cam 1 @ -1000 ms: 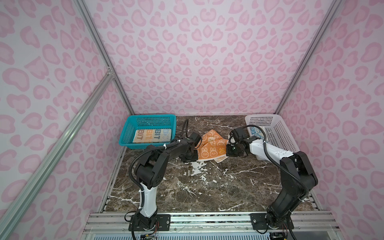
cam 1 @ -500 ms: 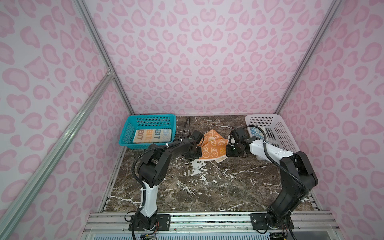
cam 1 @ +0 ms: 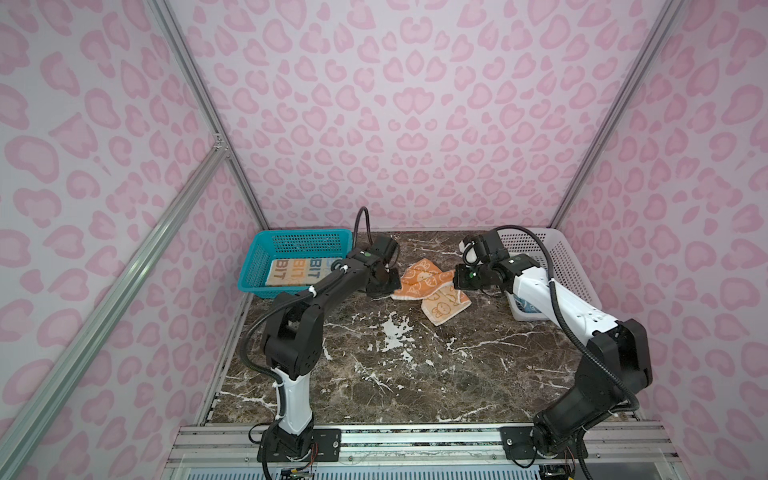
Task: Fold and stack the towels
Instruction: 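Lift the orange towel by its corners with both grippers, hanging it up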
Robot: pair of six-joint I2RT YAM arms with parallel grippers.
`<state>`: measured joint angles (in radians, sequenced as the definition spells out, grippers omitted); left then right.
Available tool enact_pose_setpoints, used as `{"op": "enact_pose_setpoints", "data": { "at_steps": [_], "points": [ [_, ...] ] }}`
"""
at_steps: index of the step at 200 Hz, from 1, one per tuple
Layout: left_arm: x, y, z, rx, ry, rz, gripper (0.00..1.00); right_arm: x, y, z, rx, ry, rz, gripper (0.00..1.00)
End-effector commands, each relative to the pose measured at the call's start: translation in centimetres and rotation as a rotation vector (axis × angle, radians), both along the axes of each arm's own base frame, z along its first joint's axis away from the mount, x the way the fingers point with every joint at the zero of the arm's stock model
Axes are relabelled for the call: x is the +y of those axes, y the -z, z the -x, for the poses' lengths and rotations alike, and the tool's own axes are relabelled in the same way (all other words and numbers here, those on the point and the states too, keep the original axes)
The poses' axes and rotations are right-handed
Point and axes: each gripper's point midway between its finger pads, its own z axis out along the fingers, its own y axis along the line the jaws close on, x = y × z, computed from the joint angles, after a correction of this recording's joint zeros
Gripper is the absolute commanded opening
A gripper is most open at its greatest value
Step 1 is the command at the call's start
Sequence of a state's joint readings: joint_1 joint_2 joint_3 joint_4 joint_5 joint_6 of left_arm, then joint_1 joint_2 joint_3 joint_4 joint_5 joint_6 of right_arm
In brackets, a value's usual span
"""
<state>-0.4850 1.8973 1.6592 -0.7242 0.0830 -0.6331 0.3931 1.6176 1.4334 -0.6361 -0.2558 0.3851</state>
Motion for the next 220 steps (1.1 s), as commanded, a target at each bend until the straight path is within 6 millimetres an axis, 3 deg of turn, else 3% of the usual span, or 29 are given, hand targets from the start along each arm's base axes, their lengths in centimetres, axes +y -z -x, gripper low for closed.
{"op": "enact_pose_setpoints", "data": {
  "at_steps": [1,25,50,66,83,108,143,172,195,220],
  "points": [
    [0.2,-6.6,-1.4,-0.072,-0.004,0.089,0.03,-0.4,-4.3,-0.4,-0.045,-0.001,-0.014,0.0],
    [0.9,-13.3,-3.8,-0.169,-0.02,0.144,0.03,-0.7,-10.1,-2.0,-0.153,0.019,-0.062,0.0],
    [1.9,-19.5,-5.1,-0.262,-0.041,0.232,0.03,-1.3,-15.7,-2.7,-0.253,0.033,-0.087,0.0],
    [2.6,-23.5,-4.7,-0.337,-0.044,0.298,0.03,-1.6,-18.9,-2.3,-0.3,0.028,-0.106,0.0],
    [3.1,-26.2,-3.1,-0.388,-0.031,0.329,0.03,-1.5,-21.2,-1.0,-0.331,-0.003,-0.123,0.0],
    [3.3,-27.9,0.7,-0.415,0.01,0.353,0.03,-1.2,-23.2,2.6,-0.379,-0.058,-0.136,0.0],
    [4.2,-30.0,8.2,-0.474,0.038,0.384,0.03,-0.5,-25.3,9.3,-0.463,-0.164,-0.183,0.0],
    [4.6,-31.7,13.6,-0.495,0.047,0.468,0.02,-1.0,-28.6,14.0,-0.554,-0.219,-0.233,0.0],
    [4.8,-32.6,14.6,-0.476,0.03,0.508,0.02,-1.9,-31.2,14.6,-0.597,-0.193,-0.254,0.0],
    [4.1,-32.4,12.0,-0.426,0.025,0.514,0.03,-2.8,-30.3,11.1,-0.515,-0.106,-0.248,0.0]
  ]
}}
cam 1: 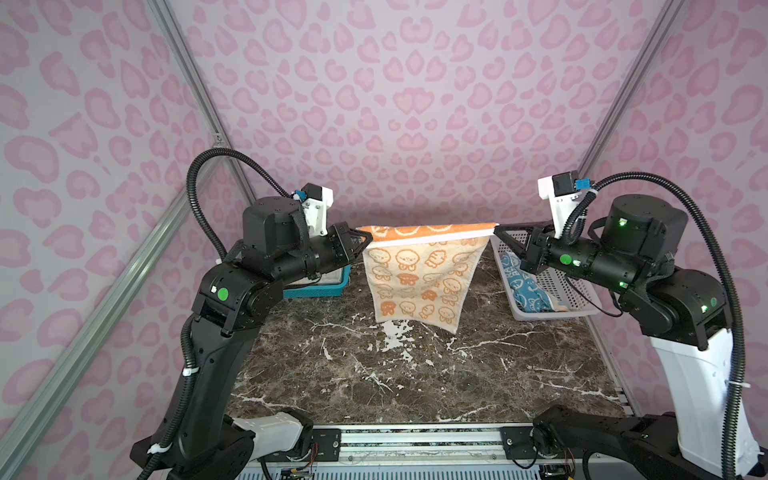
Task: Fold and stack the towels
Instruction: 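Lift the orange towel by its corners with both grippers, hanging it up, then lay the hanging towel down onto the table, folding it over itself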
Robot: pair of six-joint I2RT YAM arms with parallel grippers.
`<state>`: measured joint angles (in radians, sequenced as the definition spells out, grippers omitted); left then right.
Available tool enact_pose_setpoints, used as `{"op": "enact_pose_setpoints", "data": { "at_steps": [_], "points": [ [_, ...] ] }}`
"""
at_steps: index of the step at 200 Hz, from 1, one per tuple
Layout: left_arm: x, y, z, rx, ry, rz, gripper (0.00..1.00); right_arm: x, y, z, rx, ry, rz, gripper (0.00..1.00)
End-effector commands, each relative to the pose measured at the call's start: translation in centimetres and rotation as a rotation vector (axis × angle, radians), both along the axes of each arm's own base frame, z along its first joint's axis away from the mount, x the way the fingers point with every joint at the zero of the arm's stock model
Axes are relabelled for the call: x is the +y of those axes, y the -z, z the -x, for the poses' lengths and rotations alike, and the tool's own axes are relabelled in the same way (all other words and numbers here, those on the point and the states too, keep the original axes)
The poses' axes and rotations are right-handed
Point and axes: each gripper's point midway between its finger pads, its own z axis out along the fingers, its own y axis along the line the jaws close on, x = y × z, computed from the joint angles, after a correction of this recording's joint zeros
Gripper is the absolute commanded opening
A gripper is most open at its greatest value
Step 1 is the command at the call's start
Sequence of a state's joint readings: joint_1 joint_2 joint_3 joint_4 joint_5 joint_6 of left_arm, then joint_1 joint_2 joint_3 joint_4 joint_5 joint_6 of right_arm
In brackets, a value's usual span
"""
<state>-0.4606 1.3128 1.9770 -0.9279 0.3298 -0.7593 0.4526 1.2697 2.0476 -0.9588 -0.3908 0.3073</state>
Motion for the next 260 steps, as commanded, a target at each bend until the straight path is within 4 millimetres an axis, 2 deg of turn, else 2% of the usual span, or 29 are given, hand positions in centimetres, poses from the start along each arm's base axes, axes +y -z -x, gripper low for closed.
{"op": "enact_pose_setpoints", "data": {
  "at_steps": [1,21,45,46,71,97,126,136,150,180,223,235,240,260],
  "points": [
    [0.1,1.1,-2.8,0.069,-0.049,-0.011,0.03,-1.4,1.7,-3.2,0.097,0.106,0.008,0.0],
    [-0.4,4.1,-7.0,0.15,-0.05,-0.037,0.03,-2.3,6.1,-8.1,0.236,0.171,0.016,0.0],
    [-1.7,10.3,-12.7,0.276,-0.026,-0.078,0.03,-3.1,11.8,-13.5,0.36,0.225,0.02,0.0],
    [-1.8,11.0,-13.2,0.29,-0.025,-0.082,0.03,-3.2,12.1,-13.7,0.366,0.226,0.021,0.0],
    [-2.8,16.8,-17.8,0.386,-0.001,-0.117,0.03,-3.8,17.3,-18.5,0.462,0.244,0.019,0.0],
    [-3.4,21.9,-21.7,0.467,0.012,-0.128,0.03,-3.9,22.8,-23.2,0.558,0.225,0.011,0.0],
    [-3.1,27.0,-24.8,0.53,0.008,-0.131,0.03,-3.7,29.3,-26.4,0.653,0.217,0.051,0.0],
    [-2.8,28.9,-25.3,0.552,0.002,-0.154,0.03,-3.6,31.5,-26.6,0.705,0.211,0.067,0.0],
    [-2.7,31.0,-25.0,0.586,0.02,-0.185,0.03,-3.3,33.7,-26.2,0.764,0.187,0.081,0.0],
    [-1.5,33.9,-22.9,0.639,0.011,-0.255,0.03,-3.0,36.5,-24.3,0.821,0.177,0.095,0.0],
    [0.1,36.8,-17.9,0.694,0.0,-0.305,0.03,-2.6,40.2,-19.3,0.906,0.177,0.115,0.0],
    [0.3,37.4,-16.4,0.707,0.002,-0.316,0.03,-2.5,40.6,-18.1,0.907,0.181,0.118,0.0],
    [0.5,37.7,-15.8,0.713,0.001,-0.325,0.03,-2.5,41.7,-16.8,0.937,0.18,0.126,0.0],
    [0.7,38.2,-13.4,0.725,0.005,-0.353,0.03,-2.4,42.7,-14.1,0.954,0.181,0.146,0.0]
  ]
}}
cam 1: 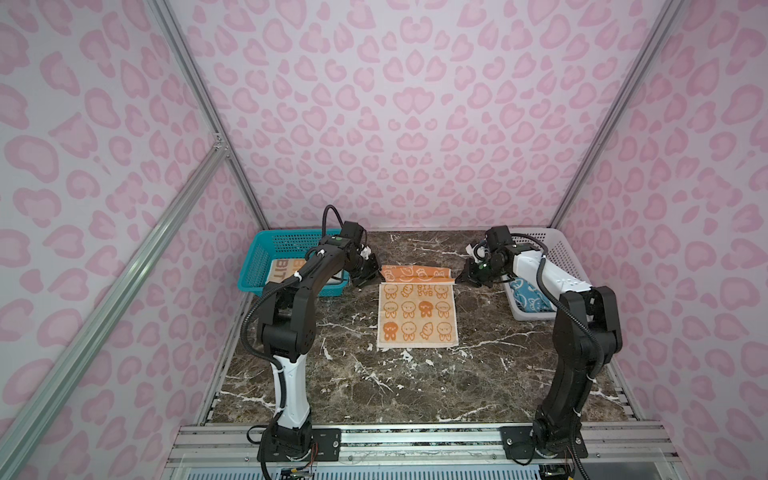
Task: Fold and stack the towels
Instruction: 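Lay the hanging towel down onto the table, folding it over itself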
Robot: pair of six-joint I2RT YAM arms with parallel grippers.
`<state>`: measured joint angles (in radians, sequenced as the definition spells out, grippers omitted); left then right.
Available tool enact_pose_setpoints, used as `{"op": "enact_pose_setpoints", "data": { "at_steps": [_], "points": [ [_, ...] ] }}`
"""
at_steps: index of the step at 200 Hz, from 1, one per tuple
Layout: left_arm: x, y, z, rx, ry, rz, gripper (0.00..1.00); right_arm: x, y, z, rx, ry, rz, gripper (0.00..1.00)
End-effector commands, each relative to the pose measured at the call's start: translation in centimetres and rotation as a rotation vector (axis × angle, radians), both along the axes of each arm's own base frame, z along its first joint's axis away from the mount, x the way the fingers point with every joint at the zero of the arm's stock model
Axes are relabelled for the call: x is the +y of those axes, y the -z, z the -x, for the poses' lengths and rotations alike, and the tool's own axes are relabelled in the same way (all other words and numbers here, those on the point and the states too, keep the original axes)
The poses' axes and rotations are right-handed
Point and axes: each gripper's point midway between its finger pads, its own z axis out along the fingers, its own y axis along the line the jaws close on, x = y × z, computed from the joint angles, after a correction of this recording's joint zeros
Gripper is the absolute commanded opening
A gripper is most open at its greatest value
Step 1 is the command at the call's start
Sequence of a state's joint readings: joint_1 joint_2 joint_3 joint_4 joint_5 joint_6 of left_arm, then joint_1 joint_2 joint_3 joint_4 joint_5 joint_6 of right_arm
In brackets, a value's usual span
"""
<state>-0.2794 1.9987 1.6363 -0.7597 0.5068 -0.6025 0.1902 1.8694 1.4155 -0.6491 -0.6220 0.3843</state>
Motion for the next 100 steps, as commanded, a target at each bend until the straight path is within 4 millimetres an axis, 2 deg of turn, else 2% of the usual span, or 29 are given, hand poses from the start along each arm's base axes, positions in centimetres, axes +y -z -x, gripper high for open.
{"op": "enact_pose_setpoints", "data": {
  "at_steps": [1,39,44,74,100],
  "points": [
    [1.7,1.0,1.4,-0.024,-0.016,-0.101,0.03,-1.1,1.4,1.4,-0.009,0.04,0.075,0.0],
    [1.8,2.0,5.5,-0.009,0.001,-0.134,0.03,-1.8,1.9,5.2,0.003,0.033,0.112,0.0],
    [2.1,2.9,6.6,0.014,0.005,-0.147,0.03,-1.9,1.8,5.6,0.004,0.033,0.114,0.0],
    [2.4,4.2,9.1,0.037,0.005,-0.159,0.03,-2.3,1.4,7.8,0.0,0.019,0.128,0.0],
    [2.5,5.6,11.0,0.062,0.021,-0.179,0.03,-2.4,3.0,9.8,0.035,0.005,0.143,0.0]
  ]
}}
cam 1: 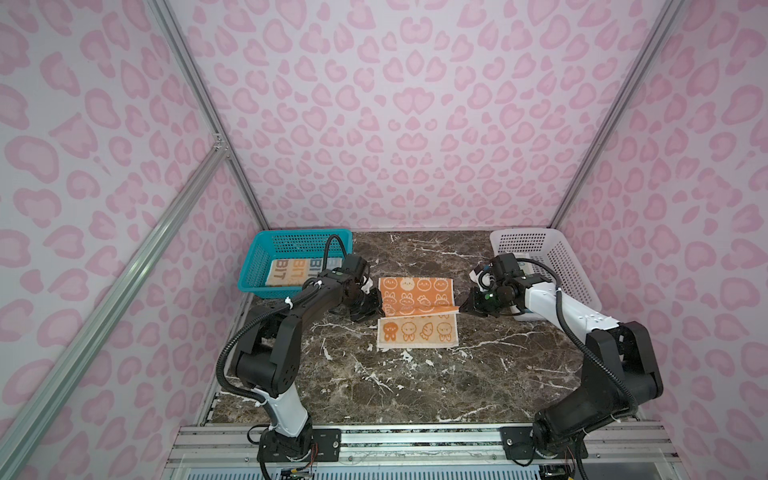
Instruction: Fold and stack the towels
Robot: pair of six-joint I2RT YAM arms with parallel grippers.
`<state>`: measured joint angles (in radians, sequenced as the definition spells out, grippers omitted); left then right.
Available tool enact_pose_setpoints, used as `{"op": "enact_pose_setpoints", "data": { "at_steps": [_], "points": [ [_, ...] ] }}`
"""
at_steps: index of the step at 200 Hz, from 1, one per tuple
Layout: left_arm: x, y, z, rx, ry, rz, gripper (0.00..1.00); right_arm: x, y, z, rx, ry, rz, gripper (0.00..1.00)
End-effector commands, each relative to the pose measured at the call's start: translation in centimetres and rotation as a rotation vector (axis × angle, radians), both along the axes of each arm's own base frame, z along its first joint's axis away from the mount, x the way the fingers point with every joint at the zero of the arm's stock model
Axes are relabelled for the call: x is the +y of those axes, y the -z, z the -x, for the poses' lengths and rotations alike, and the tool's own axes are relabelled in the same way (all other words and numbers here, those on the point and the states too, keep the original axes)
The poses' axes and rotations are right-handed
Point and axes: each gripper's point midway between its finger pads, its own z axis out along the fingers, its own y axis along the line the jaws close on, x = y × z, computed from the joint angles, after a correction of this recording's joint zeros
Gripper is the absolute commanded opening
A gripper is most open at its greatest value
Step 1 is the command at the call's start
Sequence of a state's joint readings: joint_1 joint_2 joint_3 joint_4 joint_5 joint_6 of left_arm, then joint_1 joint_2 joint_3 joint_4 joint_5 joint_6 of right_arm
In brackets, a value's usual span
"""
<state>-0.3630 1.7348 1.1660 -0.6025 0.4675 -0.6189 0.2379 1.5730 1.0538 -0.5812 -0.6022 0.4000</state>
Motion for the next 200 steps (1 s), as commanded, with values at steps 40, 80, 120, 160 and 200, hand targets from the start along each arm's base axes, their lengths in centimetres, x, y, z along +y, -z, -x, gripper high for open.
{"op": "enact_pose_setpoints", "data": {
  "at_steps": [40,80,120,160,200],
  "points": [
    [1.8,4.7,3.3,0.06,-0.005,-0.159,0.03,-2.1,6.4,3.2,0.104,0.054,0.14,0.0],
    [1.9,7.0,4.0,0.105,0.018,-0.192,0.03,-1.6,8.9,3.5,0.153,0.063,0.142,0.0],
    [2.0,6.3,2.0,0.08,0.023,-0.219,0.03,-1.1,8.3,2.0,0.147,0.062,0.139,0.0],
    [1.8,1.9,-0.5,-0.01,0.01,-0.2,0.03,-1.3,3.9,0.4,0.067,0.063,0.15,0.0],
    [2.0,-0.6,-0.3,-0.051,0.009,-0.194,0.03,-1.5,1.1,0.4,0.018,0.062,0.154,0.0]
  ]
}}
